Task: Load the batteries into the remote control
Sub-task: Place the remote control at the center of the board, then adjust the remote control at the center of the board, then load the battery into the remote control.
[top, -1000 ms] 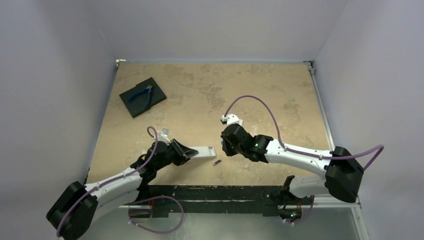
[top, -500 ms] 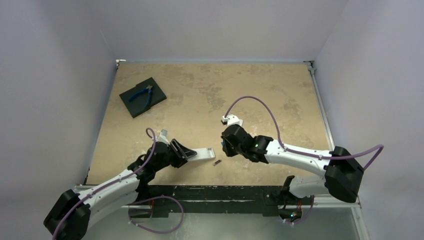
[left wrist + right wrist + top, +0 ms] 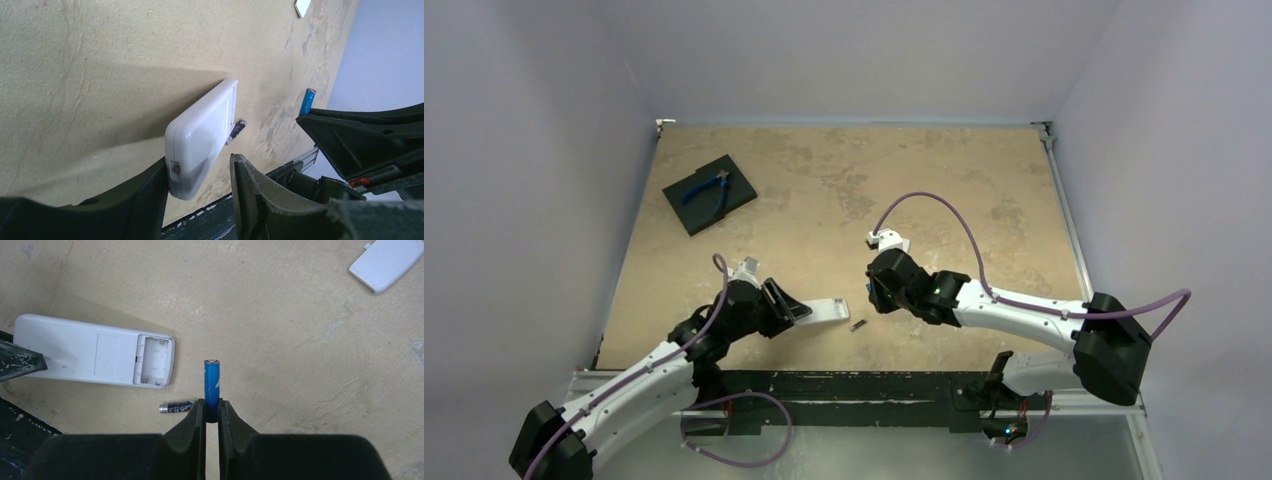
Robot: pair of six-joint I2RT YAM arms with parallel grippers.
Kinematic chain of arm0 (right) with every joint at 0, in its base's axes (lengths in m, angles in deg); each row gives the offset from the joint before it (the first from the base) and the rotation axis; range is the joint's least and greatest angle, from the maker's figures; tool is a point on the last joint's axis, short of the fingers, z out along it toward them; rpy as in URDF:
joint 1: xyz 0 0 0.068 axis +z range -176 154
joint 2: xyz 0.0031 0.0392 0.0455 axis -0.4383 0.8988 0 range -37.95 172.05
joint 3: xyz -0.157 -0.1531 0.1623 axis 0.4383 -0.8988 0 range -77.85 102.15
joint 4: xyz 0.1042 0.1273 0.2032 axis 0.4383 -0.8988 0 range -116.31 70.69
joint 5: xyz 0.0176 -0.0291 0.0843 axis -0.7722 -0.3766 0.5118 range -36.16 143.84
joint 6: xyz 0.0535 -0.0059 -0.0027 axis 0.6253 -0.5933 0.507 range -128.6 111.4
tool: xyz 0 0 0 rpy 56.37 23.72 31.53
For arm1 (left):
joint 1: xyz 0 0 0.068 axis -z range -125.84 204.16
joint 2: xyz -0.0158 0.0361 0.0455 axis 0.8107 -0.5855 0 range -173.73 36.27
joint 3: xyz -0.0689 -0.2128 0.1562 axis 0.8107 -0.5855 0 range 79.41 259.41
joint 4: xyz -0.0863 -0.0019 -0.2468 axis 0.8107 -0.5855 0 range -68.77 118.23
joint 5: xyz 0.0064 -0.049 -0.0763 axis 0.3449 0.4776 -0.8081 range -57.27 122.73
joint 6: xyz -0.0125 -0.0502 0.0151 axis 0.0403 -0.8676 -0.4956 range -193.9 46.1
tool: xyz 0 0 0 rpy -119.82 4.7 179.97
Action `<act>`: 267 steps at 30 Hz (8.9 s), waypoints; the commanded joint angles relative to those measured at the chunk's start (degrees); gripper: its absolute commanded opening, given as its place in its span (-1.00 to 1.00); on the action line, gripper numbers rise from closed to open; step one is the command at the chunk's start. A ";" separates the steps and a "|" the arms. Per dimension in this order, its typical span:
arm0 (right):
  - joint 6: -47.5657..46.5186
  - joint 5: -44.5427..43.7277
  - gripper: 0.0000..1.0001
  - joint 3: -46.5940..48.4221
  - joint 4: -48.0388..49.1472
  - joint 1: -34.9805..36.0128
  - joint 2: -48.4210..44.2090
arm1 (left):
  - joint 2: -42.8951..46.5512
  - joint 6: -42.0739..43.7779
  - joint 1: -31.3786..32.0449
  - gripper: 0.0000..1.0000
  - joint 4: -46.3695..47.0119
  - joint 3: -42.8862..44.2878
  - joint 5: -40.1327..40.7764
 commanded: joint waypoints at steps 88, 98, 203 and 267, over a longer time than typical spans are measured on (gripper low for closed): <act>-6.50 6.10 -1.00 10.44 -3.44 5.99 11.17 | -32.98 29.30 -0.06 -1.00 -0.58 14.02 -6.97; -15.79 7.82 -1.00 14.95 -7.28 5.99 13.85 | -30.39 26.02 0.81 -1.00 0.85 11.08 -8.56; -38.69 16.21 -0.57 31.05 -13.43 2.03 31.47 | 1.38 14.22 0.27 -0.22 -22.94 15.39 10.84; -37.85 15.17 -0.23 31.98 -11.02 2.03 31.33 | -0.53 14.51 0.31 -0.21 -21.06 14.98 9.79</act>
